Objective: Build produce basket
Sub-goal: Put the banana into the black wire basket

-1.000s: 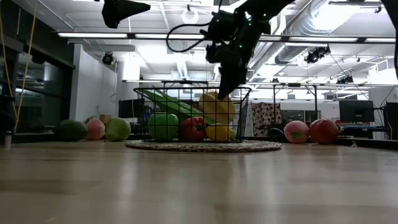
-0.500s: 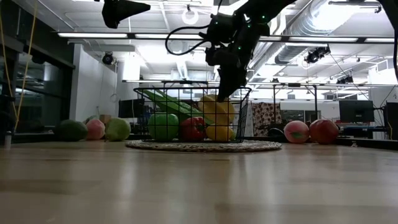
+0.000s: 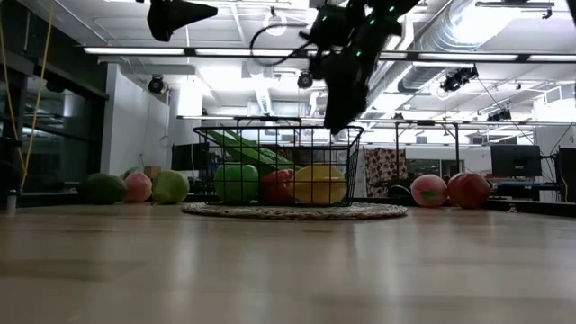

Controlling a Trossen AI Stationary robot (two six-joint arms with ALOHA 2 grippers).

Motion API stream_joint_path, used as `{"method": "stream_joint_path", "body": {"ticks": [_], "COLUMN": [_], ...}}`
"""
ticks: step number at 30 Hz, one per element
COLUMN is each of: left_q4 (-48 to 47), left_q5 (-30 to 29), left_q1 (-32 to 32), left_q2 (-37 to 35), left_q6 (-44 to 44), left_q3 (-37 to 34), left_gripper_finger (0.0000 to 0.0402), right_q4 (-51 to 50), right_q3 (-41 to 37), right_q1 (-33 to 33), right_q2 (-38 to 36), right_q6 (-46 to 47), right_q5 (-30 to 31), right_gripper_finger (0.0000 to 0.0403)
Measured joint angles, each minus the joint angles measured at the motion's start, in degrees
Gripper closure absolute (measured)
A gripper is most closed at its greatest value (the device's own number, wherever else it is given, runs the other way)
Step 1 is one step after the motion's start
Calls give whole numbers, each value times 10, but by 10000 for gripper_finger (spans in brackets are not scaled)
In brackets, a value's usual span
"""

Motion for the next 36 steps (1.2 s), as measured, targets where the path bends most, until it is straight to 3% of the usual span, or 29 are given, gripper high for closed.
{"method": "stream_joint_path", "body": {"ticks": [6, 13, 19, 36], "left_q4": [-1, -1, -1, 0], "left_q5": [0, 2, 11, 9], "left_q1": [0, 0, 0, 0], "left_q2": [0, 0, 0, 0], "left_q6": [0, -2, 0, 0], "left_q3": [0, 0, 0, 0], "left_gripper_finger": [2, 2, 2, 2], "right_q4": [77, 385, 594, 605], "right_q3": [-97, -318, -436, -458], "right_q1": [17, 92, 146, 159], "right_q2": [-135, -335, -422, -441], "right_q6": [41, 172, 171, 145], "right_q5": [-2, 1, 30, 46], "right_gripper_finger": [152, 151, 151, 151]}}
